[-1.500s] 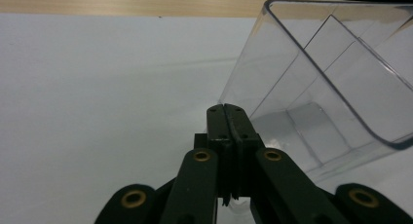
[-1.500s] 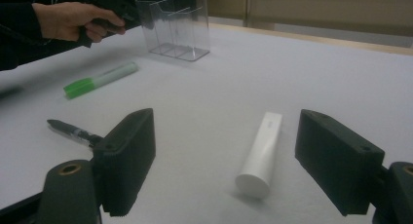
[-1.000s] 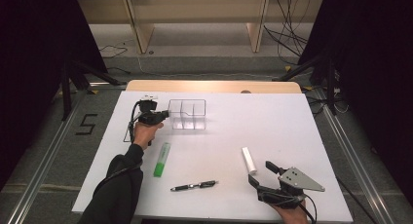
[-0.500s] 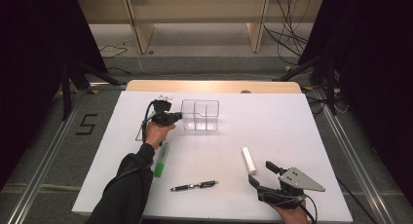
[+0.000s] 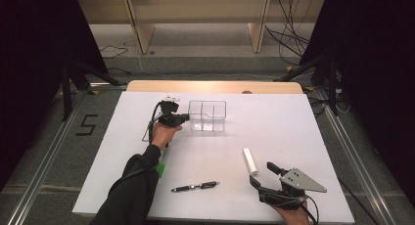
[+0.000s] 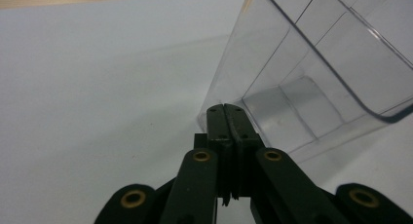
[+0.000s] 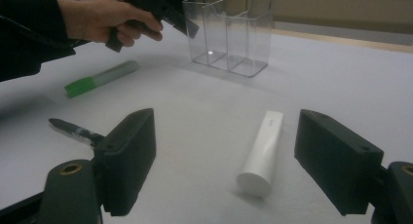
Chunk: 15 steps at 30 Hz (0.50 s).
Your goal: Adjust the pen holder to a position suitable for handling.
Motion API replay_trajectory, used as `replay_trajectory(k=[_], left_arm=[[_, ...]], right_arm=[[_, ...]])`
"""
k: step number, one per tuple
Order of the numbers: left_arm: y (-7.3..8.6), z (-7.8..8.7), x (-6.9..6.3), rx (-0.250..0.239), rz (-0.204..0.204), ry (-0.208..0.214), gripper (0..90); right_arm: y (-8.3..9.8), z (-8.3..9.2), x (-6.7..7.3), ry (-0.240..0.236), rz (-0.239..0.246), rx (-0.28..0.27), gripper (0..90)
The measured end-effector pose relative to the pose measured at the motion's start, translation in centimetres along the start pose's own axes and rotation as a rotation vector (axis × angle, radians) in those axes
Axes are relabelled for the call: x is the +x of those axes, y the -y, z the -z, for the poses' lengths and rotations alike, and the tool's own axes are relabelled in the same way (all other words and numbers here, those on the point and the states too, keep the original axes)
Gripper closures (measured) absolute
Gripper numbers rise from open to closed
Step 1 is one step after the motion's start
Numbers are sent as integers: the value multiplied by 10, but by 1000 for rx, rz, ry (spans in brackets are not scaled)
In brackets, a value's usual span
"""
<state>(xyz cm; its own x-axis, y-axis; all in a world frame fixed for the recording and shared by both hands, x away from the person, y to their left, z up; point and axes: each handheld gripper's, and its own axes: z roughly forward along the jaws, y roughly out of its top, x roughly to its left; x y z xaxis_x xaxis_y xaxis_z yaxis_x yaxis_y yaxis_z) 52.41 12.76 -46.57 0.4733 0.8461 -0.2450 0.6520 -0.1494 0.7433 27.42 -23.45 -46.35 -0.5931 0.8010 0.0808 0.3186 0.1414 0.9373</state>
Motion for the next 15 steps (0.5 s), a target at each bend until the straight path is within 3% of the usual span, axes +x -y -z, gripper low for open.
replay_trajectory(k=[9,12,15], left_arm=[[1,-1,-3,11,-5,15,891],[0,8,0,30,-26,-6,805],[1,21,3,54,-18,10,724]], right_arm=[[0,0,0,4,-1,-1,240],[0,2,-1,10,-2,-4,240],[0,2,-2,15,-4,-7,240]])
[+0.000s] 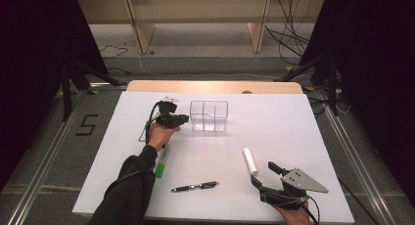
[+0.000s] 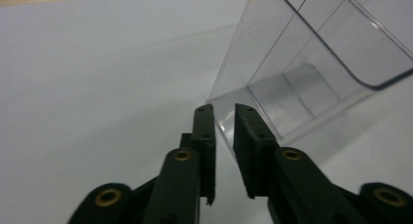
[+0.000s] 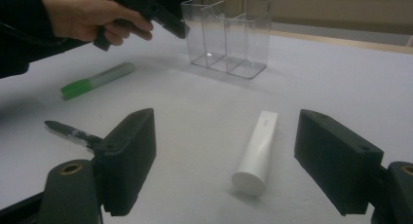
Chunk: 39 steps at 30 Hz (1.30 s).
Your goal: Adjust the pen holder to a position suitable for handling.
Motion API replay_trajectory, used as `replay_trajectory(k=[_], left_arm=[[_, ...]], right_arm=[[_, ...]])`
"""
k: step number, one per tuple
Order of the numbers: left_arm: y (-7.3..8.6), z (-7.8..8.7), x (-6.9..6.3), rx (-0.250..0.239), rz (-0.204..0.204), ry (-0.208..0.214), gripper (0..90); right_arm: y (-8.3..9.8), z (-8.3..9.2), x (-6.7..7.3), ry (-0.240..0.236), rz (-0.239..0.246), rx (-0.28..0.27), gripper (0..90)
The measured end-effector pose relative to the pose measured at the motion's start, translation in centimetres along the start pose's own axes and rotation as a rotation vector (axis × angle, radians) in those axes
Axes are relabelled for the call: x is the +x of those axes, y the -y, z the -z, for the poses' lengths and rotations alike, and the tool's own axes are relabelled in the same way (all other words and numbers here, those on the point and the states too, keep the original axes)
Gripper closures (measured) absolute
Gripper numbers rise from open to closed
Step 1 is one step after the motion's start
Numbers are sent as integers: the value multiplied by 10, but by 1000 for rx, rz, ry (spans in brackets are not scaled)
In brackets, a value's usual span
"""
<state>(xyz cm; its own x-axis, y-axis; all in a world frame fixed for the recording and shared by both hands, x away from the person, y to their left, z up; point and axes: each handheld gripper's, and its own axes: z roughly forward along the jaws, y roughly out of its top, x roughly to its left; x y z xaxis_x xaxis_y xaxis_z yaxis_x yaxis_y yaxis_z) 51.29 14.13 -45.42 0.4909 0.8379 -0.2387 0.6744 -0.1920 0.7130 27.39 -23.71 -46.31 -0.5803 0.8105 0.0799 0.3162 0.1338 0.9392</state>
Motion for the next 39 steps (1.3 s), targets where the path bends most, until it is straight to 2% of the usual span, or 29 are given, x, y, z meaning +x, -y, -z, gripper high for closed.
replay_trajectory(k=[1,2,3,4,5,6,7,8,9,11,13,16,18,21,24,30,33,39], left_arm=[[1,4,-1,26,-11,1,599],[2,8,-4,41,-28,2,599],[4,13,-7,44,-48,8,526],[6,18,-10,43,-64,19,526],[9,23,-13,39,-70,31,443],[11,28,-16,38,-77,50,443],[14,33,-20,39,-87,72,384],[18,35,-23,43,-104,86,384],[21,37,-28,49,-118,96,332],[28,41,-35,64,-145,123,317],[31,42,-42,103,-186,137,282],[36,43,-50,115,-221,169,262],[39,44,-56,127,-249,172,248],[40,47,-61,132,-271,185,237],[41,50,-64,142,-293,179,230],[45,62,-67,158,-319,215,225],[47,65,-69,167,-325,218,220],[52,66,-75,206,-361,214,203]], right_arm=[[0,0,-1,0,-8,-2,240],[0,0,-1,0,-8,-2,240],[0,0,-1,1,-8,-4,240],[0,0,-1,1,-8,-4,240],[0,0,0,2,-8,-2,241],[0,0,0,2,-8,-2,240],[0,0,0,2,-10,0,240],[0,-1,0,2,-7,1,240],[0,-1,0,1,-4,2,240],[1,-1,0,1,-4,4,240],[0,-1,0,0,-7,0,240],[-1,0,1,0,0,2,241],[-1,1,1,0,1,-1,241],[0,1,0,-3,-1,4,240],[1,1,0,-3,0,1,240],[1,1,-1,-2,-5,1,240],[2,0,-1,-3,-3,3,240],[3,1,-3,-2,-6,6,240]])
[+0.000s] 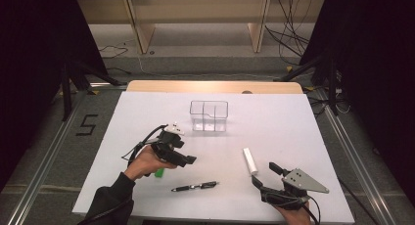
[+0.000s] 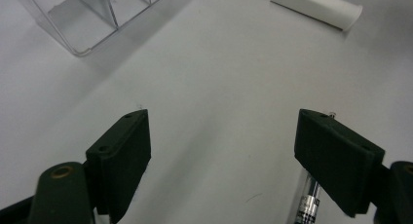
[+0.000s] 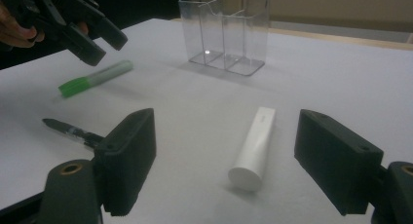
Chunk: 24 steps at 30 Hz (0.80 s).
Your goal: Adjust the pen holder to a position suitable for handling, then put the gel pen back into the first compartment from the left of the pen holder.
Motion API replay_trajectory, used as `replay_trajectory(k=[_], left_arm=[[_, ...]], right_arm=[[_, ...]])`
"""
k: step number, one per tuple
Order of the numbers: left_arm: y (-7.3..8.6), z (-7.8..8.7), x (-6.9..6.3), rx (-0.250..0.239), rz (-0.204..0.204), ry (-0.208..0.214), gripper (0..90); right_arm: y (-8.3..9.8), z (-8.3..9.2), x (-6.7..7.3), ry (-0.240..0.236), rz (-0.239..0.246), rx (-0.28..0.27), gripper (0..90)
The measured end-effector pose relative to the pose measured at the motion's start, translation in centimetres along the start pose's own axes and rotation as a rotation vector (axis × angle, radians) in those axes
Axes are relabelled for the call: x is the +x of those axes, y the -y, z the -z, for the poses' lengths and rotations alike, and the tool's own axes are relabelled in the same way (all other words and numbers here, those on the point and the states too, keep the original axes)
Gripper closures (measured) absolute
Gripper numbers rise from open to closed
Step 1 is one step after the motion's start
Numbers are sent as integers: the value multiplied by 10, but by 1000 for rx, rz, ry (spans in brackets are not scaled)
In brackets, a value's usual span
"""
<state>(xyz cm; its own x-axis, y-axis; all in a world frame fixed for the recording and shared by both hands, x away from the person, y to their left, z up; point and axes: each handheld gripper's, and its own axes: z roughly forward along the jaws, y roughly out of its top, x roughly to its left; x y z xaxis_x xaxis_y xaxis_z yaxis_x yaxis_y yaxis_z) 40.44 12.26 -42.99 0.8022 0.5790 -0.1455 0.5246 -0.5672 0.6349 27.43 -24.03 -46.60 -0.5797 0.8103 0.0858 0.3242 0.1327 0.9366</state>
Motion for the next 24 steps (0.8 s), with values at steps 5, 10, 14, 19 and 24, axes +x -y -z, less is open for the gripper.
replay_trajectory(k=[5,10,14,19,24], left_arm=[[1,0,-5,10,-24,-4,194],[7,-3,-10,45,-52,-4,182],[10,-2,-15,61,-73,-5,173],[14,-1,-18,84,-99,-10,170],[17,0,-22,110,-127,-5,169]], right_arm=[[1,0,-1,-2,-2,-2,240],[0,-1,1,-4,1,3,240],[0,0,0,-3,3,4,240],[1,0,0,-3,0,3,240],[0,-1,2,-6,6,4,240]])
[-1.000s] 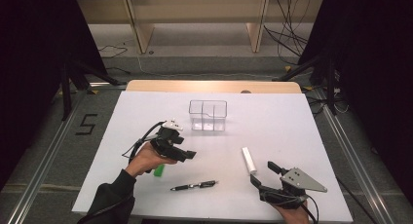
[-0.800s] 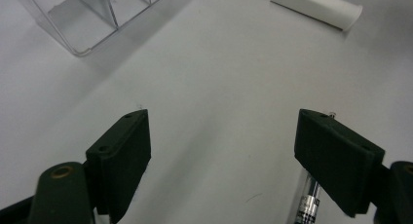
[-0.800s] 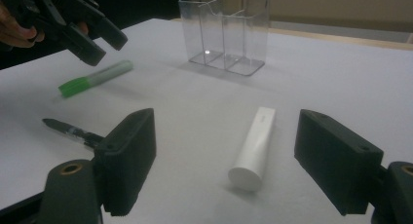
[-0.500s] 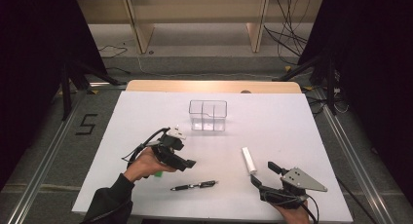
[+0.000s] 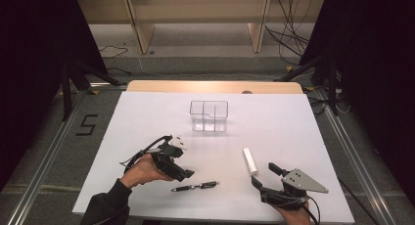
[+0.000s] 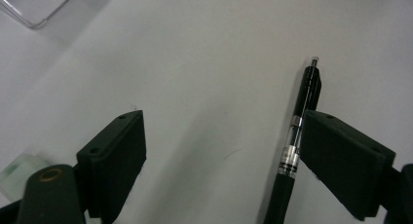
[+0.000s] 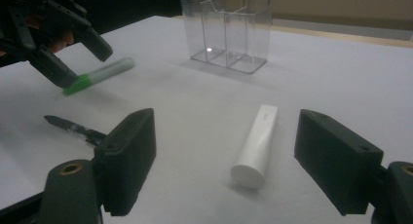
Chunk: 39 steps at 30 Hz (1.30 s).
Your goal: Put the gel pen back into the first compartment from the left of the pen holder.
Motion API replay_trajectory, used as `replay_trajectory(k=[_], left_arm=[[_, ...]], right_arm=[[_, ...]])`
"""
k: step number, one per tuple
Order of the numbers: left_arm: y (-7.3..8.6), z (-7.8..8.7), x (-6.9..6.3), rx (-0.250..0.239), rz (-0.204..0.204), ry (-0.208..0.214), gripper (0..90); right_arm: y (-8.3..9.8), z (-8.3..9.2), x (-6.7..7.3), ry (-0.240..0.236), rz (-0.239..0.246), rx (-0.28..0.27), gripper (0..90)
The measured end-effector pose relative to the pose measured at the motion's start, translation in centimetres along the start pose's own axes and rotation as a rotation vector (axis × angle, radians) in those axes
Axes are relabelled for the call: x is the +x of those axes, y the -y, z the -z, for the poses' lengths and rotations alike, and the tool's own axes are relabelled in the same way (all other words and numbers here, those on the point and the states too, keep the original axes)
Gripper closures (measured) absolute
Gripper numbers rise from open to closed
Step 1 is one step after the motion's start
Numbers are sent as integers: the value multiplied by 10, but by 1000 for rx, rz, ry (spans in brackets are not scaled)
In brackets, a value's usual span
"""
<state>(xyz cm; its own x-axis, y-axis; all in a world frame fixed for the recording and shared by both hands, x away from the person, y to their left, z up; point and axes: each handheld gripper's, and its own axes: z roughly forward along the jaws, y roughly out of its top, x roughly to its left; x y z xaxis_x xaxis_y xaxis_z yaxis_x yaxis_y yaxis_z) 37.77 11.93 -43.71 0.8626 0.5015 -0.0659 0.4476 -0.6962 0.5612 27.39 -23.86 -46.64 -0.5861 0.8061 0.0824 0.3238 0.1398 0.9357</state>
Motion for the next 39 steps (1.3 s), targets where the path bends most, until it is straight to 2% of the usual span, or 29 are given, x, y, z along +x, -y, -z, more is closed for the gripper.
replay_trajectory(k=[3,8,13,18,21,24,28,31,39], left_arm=[[2,-1,-3,26,-3,23,170],[4,-2,-9,74,-37,31,186],[8,-10,-17,157,-120,11,226],[11,-15,-22,212,-168,36,310],[13,-15,-25,220,-178,52,403],[15,-16,-27,228,-186,69,458],[16,-18,-30,244,-220,74,532],[18,-22,-31,267,-241,68,569],[19,-23,-36,260,-266,55,707]], right_arm=[[0,-1,0,-3,1,5,240],[1,-2,0,-11,-3,10,240],[1,-1,1,-9,2,10,240],[1,0,2,-7,13,11,240],[0,0,3,-4,13,9,240],[0,0,5,-5,17,18,240],[0,0,5,-5,22,22,241],[0,0,6,-6,24,19,241],[1,-2,6,-7,23,27,242]])
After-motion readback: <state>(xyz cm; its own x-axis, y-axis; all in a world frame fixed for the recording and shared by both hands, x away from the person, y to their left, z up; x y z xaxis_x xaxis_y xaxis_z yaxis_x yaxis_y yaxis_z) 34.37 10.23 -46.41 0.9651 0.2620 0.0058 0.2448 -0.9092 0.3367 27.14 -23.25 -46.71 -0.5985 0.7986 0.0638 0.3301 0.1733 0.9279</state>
